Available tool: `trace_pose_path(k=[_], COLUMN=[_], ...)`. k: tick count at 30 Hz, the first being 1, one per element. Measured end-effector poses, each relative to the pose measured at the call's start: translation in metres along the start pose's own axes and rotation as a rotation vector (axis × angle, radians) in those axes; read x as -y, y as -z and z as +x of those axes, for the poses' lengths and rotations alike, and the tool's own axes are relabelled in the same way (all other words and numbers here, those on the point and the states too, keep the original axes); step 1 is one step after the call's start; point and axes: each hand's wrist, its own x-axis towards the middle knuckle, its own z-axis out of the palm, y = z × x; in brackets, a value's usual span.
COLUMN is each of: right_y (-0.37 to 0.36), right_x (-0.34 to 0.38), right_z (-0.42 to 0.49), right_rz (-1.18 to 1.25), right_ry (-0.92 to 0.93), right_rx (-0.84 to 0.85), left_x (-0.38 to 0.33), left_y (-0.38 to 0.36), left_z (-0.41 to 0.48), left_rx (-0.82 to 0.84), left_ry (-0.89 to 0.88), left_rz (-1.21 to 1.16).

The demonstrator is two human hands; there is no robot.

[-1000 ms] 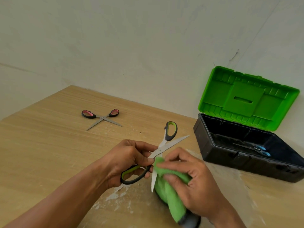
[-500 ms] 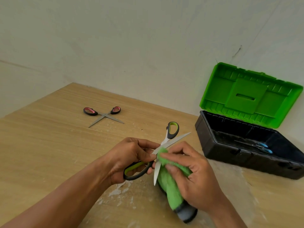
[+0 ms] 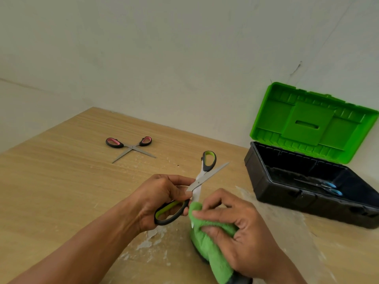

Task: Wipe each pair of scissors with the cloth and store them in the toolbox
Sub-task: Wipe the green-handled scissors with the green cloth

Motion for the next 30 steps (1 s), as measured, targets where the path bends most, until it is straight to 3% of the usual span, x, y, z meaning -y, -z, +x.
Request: trace_pose_path(k=[3,7,11,15,17,21,25,28,30], right_y=[0.003,0.002,0.003,0.001,0.002,0.003,0.007,0.009,0.007], right_x=[0.004,-0.008,-0.009,-0.012,-0.011,-0.012,-0.010,-0.014,-0.013], right_z=[-0.004,0.003,0.000,0.002,0.001,0.001,0.000,0.002,0.002], right_rz=[0.067,-0.197,-0.214,-0.429,-0.404,-0.429,-0.309,-0.354,-0.341], right_ry=[0.000,-0.048,-0.017,-0.029,-0.006,-0.044,-0.072,-0.082,-0.081], right_rx=[0.079,-0.121,-0.085,-0.105,-0.050,-0.137,0.006,-0.115,-0.107], left_x=[0.000,0.003,0.006,0.010,0.011,0.009,0.010,0.011,0.011], left_y=[0.000,-0.006,-0.008,-0.008,-0.011,-0.017,-0.016,-0.018,-0.017], left_z=[-0.001,-0.002,-0.005,-0.004,-0.008,-0.010,-0.011,-0.009,-0.006], left_rx=[0.003,-0.002,-0.013,-0.055,-0.052,-0.068,-0.066,-0.054,-0.066], left_ry=[-0.014,-0.021,-0.032,-0.077,-0.101,-0.152,-0.153,-0.151,-0.154], left_rz=[0.034,0.056,0.130,0.290,0.340,0.407,0.413,0.398,0.379])
